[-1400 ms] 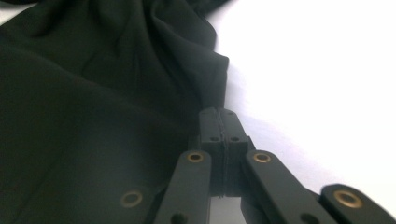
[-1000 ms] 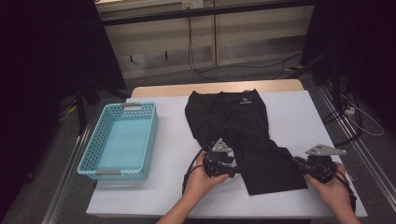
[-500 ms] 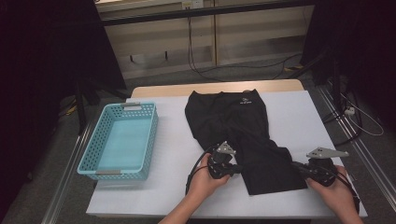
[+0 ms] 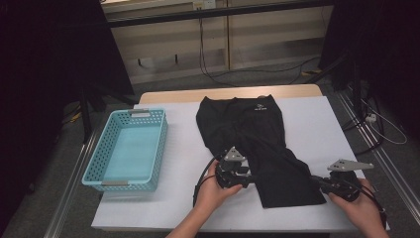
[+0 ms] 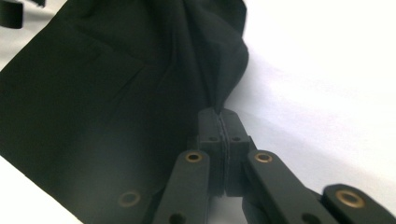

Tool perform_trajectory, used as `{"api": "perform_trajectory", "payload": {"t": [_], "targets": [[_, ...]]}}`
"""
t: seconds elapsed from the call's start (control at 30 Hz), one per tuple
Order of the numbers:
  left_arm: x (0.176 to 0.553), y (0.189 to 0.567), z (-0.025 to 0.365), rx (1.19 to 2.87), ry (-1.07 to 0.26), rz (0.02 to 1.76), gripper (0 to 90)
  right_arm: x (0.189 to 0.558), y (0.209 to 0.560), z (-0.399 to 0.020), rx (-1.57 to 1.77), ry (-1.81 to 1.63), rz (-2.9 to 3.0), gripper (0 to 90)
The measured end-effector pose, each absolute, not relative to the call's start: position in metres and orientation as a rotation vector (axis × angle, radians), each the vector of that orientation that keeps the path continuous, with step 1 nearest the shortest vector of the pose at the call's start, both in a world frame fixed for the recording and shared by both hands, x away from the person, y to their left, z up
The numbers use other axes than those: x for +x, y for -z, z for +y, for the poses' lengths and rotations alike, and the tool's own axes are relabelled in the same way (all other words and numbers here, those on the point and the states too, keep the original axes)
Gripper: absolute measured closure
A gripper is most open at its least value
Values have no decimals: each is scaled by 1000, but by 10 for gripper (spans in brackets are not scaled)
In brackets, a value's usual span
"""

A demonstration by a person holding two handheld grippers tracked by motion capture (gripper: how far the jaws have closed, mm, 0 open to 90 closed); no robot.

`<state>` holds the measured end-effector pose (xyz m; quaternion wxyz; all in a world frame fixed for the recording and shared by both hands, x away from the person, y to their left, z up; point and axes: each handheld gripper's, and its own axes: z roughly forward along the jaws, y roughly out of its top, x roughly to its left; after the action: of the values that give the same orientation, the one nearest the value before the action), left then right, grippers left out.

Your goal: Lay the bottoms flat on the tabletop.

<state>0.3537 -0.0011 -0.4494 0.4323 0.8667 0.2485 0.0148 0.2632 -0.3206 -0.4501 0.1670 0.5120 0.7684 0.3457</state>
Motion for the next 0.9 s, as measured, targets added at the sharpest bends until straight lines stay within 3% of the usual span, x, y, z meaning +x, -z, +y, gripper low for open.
{"api": "perform_trajectory", "payload": {"t": [0.03,0.2,0.33,0.43,0.5,0.9], "targets": [[353,450,-3,2162,-57,612,429,264,450,-320,1456,-982,2191,894],[351,457,-15,2191,-130,571,414,266,451,-315,1447,-980,2205,893],[345,458,-21,2241,-157,555,561,267,451,-313,1444,-981,2206,895],[344,457,-21,2252,-97,544,824,267,452,-314,1453,-991,2200,896],[344,456,-21,2256,-75,549,879,267,452,-315,1458,-993,2198,896],[344,438,1,2219,109,583,888,258,447,-321,1476,-1065,2194,897]]}}
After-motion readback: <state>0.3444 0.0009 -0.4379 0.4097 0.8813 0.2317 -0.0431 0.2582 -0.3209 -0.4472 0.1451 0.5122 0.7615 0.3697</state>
